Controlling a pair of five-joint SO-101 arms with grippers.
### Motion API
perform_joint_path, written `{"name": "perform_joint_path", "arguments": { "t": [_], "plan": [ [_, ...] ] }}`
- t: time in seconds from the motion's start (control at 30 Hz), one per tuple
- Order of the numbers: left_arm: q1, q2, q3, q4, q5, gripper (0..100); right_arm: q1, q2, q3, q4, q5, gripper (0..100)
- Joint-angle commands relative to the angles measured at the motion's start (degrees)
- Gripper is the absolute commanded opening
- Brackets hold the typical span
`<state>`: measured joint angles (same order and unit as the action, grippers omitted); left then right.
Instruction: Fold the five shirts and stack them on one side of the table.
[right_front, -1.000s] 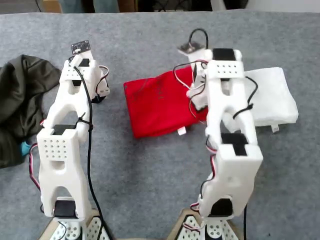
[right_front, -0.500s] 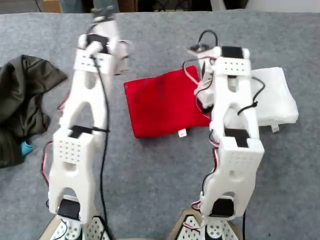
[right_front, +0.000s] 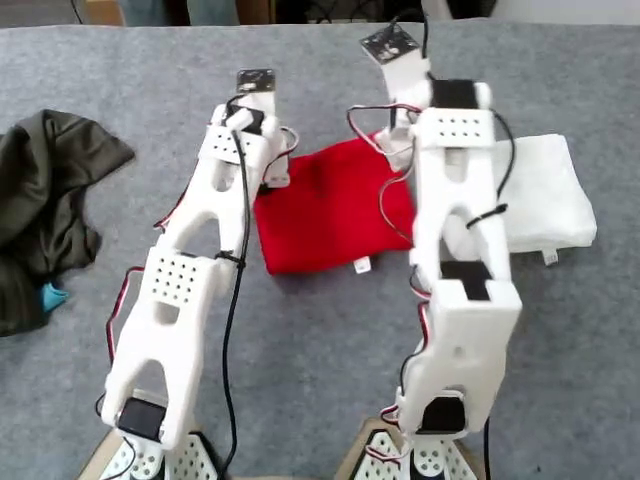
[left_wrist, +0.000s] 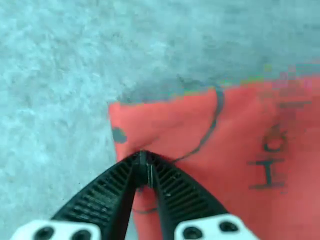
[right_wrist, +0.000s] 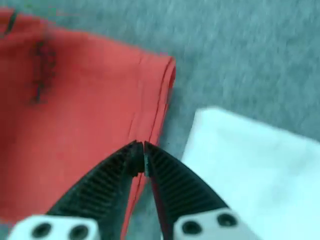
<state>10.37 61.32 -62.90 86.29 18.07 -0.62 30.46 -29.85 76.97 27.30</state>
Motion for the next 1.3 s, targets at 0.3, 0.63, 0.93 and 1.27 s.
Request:
{"name": "perform_joint_path", "arguments": {
  "t": [0.3, 0.63, 0.93, 1.27],
  "plan": [
    [-2.15, 4.92, -9.45, -0.88, -0.35, 3, 2.46, 17.63, -3.38, -16.00, -0.18, 1.5],
    [-2.15, 5.45, -27.91, 8.62, -2.90, 3, 3.34, 12.09, -11.82, -0.18, -0.18, 1.5],
    [-1.98, 11.08, -28.97, 4.92, -6.77, 3, 2.81, 8.48, -26.95, 21.36, -0.09, 1.5],
    [-2.24, 18.64, -32.48, 3.08, -6.77, 3, 3.52, 1.89, -9.54, 24.18, 0.00, 1.5]
  ]
}}
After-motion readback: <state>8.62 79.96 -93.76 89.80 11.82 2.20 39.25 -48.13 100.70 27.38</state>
